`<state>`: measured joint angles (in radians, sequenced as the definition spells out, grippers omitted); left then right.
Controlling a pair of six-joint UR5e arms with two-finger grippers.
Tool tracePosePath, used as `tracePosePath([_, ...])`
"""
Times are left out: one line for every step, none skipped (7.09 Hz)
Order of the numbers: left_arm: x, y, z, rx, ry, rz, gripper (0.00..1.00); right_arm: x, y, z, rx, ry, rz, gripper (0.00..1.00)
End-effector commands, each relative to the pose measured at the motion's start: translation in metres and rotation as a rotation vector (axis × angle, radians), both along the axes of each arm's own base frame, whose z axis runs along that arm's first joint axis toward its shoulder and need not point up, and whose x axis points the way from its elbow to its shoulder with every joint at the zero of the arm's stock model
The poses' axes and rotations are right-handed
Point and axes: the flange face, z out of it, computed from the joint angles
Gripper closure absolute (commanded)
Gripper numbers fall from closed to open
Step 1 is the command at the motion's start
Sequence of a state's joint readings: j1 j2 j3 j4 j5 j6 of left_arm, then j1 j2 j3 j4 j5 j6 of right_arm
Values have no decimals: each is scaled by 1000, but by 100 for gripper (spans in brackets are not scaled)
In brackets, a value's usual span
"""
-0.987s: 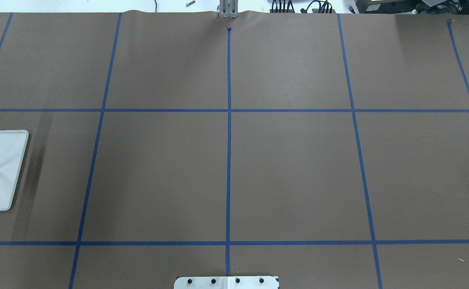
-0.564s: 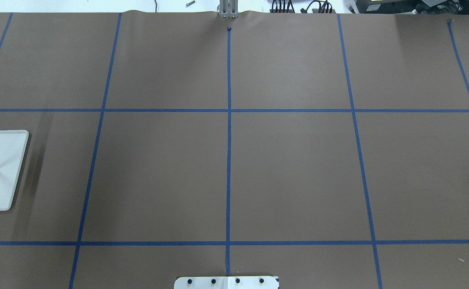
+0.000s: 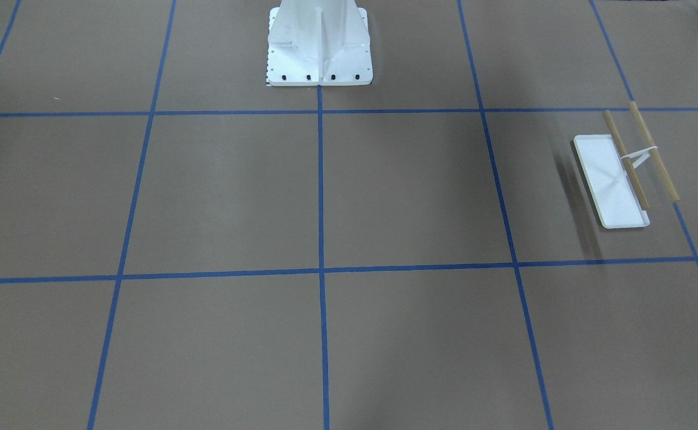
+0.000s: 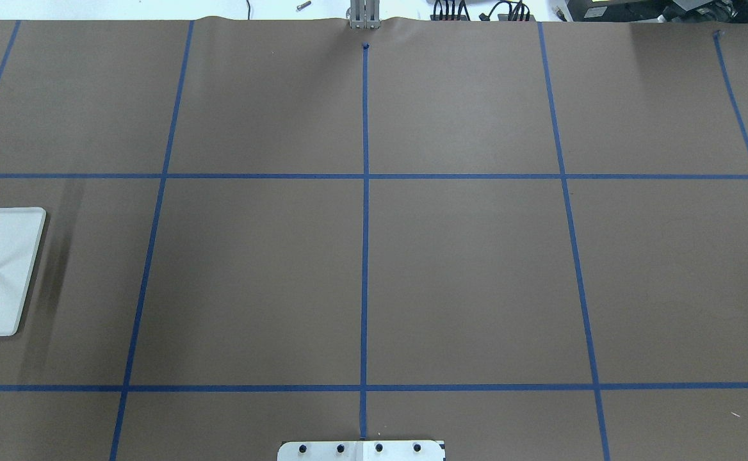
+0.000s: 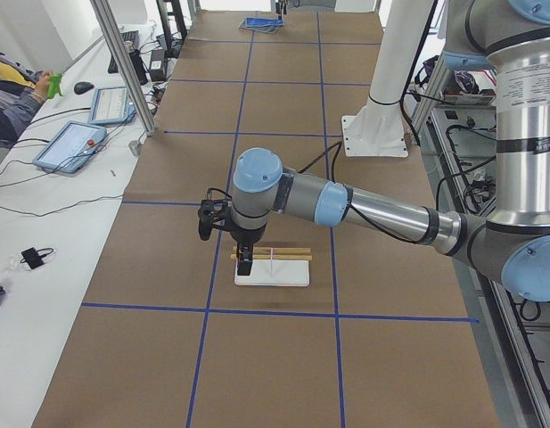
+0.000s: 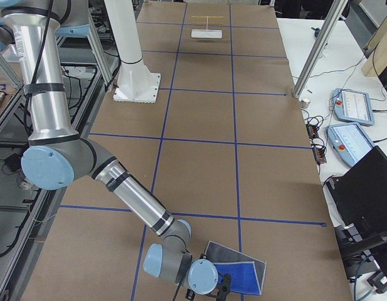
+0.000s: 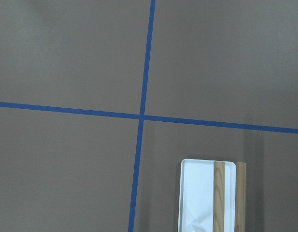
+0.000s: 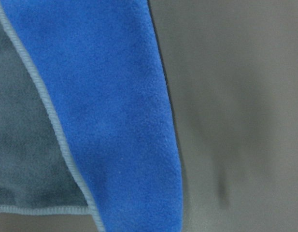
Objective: Hang towel on rack
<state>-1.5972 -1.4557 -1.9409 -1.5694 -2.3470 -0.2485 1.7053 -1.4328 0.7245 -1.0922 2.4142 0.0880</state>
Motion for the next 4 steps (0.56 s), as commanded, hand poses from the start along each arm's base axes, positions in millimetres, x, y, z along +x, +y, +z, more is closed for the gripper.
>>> tracePosePath([0,1,0,0,0,0,2,-1,0,1,-1,-1,-3,12])
tracePosePath([0,1,0,0,0,-1,2,-1,0,1,-3,-2,-3,14])
tracePosePath([-1,1,0,-1,-1,-2,2,-2,0,1,-3,-1,-4,15])
tracePosePath([-1,1,-1,3,-2,-2,2,-3,-1,1,-2,1,-8,17])
